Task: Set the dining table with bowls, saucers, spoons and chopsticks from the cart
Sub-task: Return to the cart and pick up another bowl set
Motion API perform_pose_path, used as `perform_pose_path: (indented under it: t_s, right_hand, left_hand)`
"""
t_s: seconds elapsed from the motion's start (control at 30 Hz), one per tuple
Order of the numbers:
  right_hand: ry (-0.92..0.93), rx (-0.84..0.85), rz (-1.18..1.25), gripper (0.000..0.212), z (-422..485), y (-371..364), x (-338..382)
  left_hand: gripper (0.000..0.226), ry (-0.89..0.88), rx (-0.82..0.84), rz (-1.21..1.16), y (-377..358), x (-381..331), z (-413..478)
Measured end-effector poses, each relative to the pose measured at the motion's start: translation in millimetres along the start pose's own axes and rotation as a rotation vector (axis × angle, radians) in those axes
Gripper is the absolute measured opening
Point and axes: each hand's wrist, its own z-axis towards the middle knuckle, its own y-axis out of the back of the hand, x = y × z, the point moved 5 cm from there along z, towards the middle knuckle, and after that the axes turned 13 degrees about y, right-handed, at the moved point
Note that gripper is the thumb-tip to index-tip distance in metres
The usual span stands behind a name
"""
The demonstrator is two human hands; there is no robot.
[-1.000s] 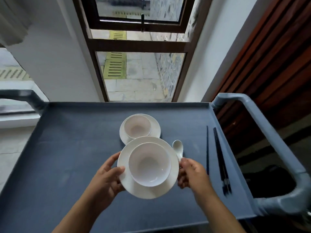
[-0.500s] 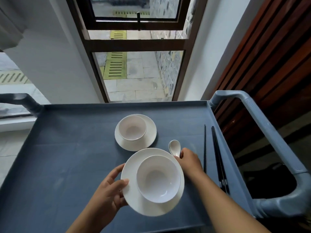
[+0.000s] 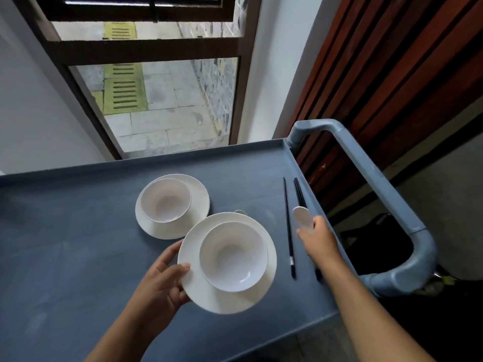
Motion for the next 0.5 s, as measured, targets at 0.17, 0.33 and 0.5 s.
perform_pose_path:
  t_s: [0.17,0.33,0.5]
  right_hand:
    - [-0.012,-0.015,-0.229,0.038,7.9,16.8,-30.5]
    - [-0.042,0.038,-0.300,0.040,13.3,6.5,-41.3]
    - [-0.090,0.101,-0.304,0.038,24.9,8.0,-39.8]
  left_hand:
    - [0.058,0.022,0.008,-0.007,-13.2,3.3,8.7]
    - [0.053,0.033,-0.012,-0.013,-14.2,4.3,12.1]
    - [0.057,0.035,-0.005,-0.010,-11.1,2.6,8.7]
